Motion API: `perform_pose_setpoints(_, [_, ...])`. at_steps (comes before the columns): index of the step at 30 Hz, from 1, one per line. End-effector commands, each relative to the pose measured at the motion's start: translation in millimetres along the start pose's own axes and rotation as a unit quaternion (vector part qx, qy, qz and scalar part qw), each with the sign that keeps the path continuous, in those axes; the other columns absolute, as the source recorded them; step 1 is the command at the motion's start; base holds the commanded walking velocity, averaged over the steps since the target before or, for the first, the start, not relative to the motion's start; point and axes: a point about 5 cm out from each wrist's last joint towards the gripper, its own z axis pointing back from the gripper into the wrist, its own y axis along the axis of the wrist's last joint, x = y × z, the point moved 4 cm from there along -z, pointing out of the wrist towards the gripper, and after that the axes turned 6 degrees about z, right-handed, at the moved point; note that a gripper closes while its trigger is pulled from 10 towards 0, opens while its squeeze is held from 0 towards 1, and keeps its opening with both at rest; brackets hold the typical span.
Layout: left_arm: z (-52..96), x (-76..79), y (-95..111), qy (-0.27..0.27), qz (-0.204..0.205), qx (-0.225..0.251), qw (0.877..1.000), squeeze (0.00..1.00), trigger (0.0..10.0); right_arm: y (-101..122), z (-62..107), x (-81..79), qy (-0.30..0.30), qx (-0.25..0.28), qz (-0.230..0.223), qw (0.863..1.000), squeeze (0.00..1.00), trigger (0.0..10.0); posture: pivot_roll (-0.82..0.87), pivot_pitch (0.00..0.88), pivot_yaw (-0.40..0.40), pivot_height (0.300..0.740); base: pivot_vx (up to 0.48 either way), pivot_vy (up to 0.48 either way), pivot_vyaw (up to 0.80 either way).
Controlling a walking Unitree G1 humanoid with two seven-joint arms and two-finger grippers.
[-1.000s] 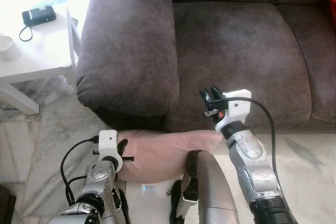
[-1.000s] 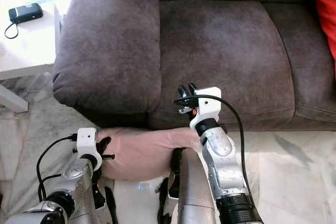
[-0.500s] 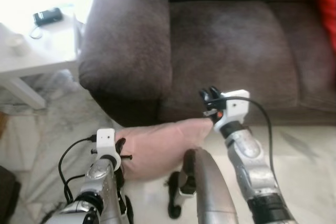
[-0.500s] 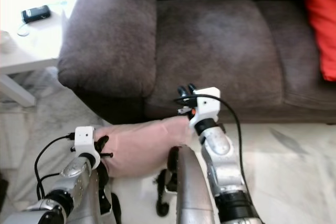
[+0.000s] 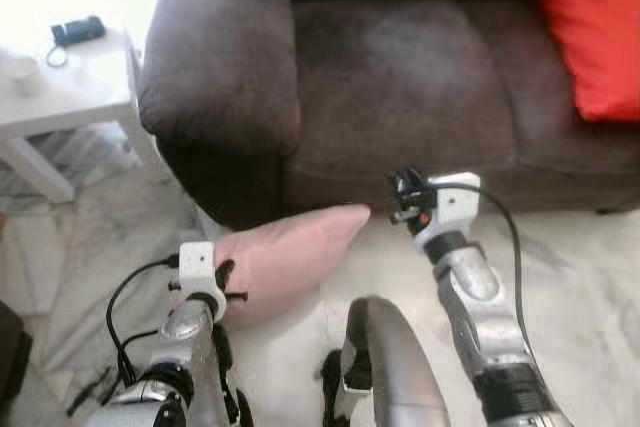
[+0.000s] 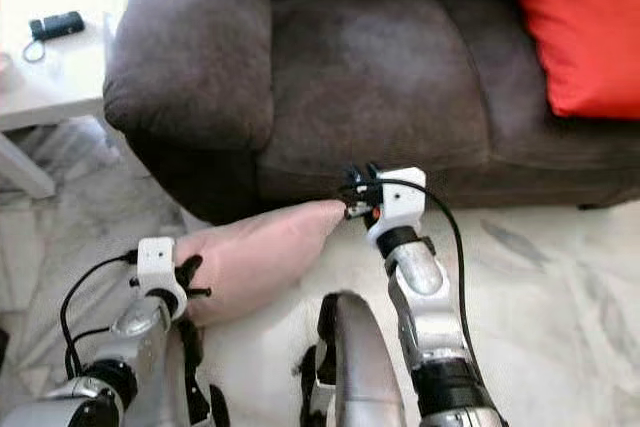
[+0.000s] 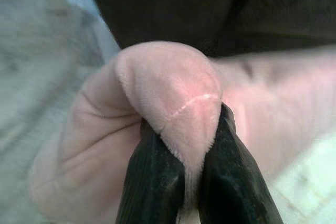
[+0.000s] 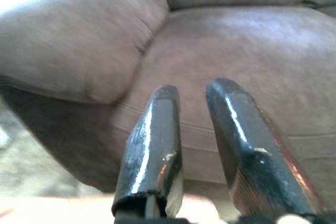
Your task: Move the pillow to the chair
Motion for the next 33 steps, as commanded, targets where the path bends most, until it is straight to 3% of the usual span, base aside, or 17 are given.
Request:
perform_pose_setpoints(1, [-1.1, -4.7, 18.4, 0.001, -0.003, 0.044, 0.999, 0.0, 10.0, -0.9, -3.3, 1.7, 0.0, -0.003, 0.006, 1.0, 0.0, 10.0, 0.01, 0.127, -0.017, 0.557, 0.0, 0.0, 0.0])
perform_pose_setpoints(15, [3.1, -15.6, 75.9, -0.002, -0.021, 0.156, 0.988, 0.0, 10.0, -7.3, -9.6, 2.8, -0.012, -0.003, 0.0, 1.0, 0.0, 10.0, 0.06, 0.057, 0.008, 0.557, 0.0, 0.0, 0.0])
perform_pose_setpoints(21, [8.8, -11.1, 98.6, -0.008, -0.024, 0.192, 0.981, 0.0, 10.0, -6.6, -11.1, 4.9, -0.021, 0.003, -0.007, 1.0, 0.0, 10.0, 0.07, 0.039, 0.016, 0.557, 0.0, 0.0, 0.0])
perform_pose_setpoints(33, [16.3, -5.2, 111.6, -0.015, -0.024, 0.207, 0.978, 0.0, 10.0, -6.2, -11.8, 6.3, -0.03, 0.01, -0.008, 0.999, 0.0, 10.0, 0.07, 0.008, 0.029, 0.557, 0.0, 0.0, 0.0])
